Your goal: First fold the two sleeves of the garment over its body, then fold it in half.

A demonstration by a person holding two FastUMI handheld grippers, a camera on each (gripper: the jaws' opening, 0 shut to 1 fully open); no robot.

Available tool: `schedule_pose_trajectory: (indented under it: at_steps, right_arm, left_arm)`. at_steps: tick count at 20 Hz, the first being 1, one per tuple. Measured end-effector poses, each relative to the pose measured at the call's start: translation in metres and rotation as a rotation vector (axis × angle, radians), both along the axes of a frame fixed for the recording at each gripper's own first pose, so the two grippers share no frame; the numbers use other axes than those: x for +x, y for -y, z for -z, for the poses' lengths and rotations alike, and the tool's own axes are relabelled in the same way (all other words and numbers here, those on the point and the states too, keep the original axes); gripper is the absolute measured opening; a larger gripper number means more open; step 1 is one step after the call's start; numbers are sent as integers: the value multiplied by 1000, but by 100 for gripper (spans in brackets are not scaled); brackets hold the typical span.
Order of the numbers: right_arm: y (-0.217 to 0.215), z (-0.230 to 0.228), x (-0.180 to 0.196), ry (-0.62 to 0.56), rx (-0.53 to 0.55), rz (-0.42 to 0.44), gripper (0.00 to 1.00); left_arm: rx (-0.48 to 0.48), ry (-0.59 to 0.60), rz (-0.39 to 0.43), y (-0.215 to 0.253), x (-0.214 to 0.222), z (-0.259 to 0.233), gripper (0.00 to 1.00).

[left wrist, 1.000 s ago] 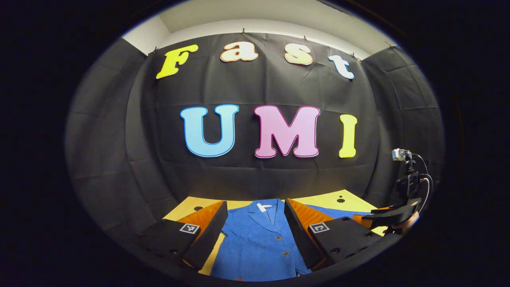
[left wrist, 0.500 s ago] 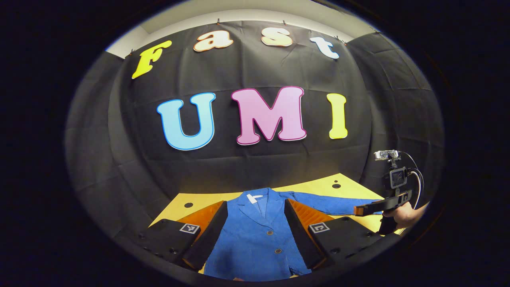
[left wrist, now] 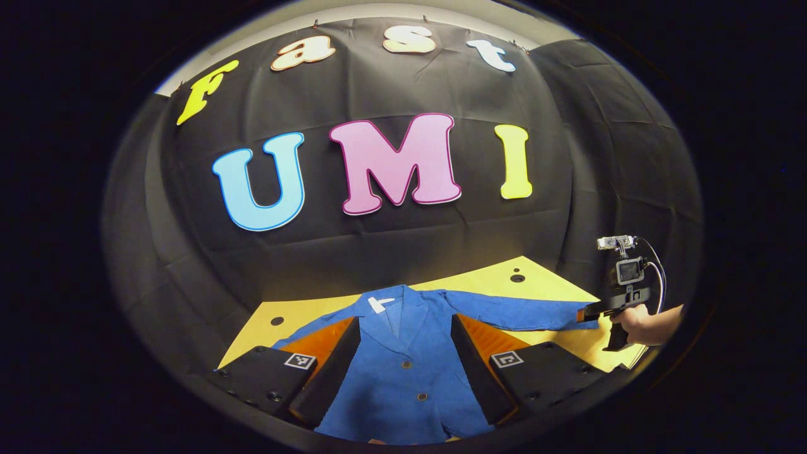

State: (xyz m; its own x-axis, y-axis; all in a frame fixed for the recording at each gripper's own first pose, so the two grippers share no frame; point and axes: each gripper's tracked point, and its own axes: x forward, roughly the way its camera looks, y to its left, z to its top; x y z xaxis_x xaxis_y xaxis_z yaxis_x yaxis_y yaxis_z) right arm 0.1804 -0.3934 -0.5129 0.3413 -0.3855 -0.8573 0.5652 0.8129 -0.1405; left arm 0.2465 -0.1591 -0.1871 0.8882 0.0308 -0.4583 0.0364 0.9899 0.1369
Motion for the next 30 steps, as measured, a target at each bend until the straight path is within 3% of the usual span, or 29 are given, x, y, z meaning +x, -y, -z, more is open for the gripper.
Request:
schedule_pose_trajectory:
  at_steps: [4,10,13,15,17,18,19,20,21,22,23,30]
  right_arm:
    - [7,8,-3,17,65,79,99]
    - [8,3,-4,10,84,78,96]
    - [6,10,-1,21,113,104,41]
    - [2,11,3,28,147,126,20]
    - [-12,10,11,65,230,95,10]
    - [-28,14,17,93,316,55,14]
    - [-35,11,20,110,329,39,5]
    - [-36,11,26,120,314,24,13]
    - [-39,14,23,110,309,9,5]
    - [-43,13,22,102,310,4,14]
    - [-44,13,24,104,310,0,5]
    - [-80,-42,73,194,308,-114,5]
  left_arm:
    - [17,-5,12,7,7,1,83]
    - [2,-6,-17,8,9,-3,83]
    - [14,-9,-15,8,5,-1,83]
    - [14,-9,-23,7,1,-2,83]
    - [5,-2,-34,6,-2,-4,83]
    - [4,1,-40,4,-4,-5,83]
    - [4,2,-47,2,-6,-5,83]
    - [5,-1,-56,0,-8,-4,83]
    - [7,-2,-66,-3,-10,-4,83]
    - [6,-2,-76,-5,-12,-5,83]
    - [4,1,-84,-7,-15,-7,83]
    - [6,6,-136,-21,-39,-8,83]
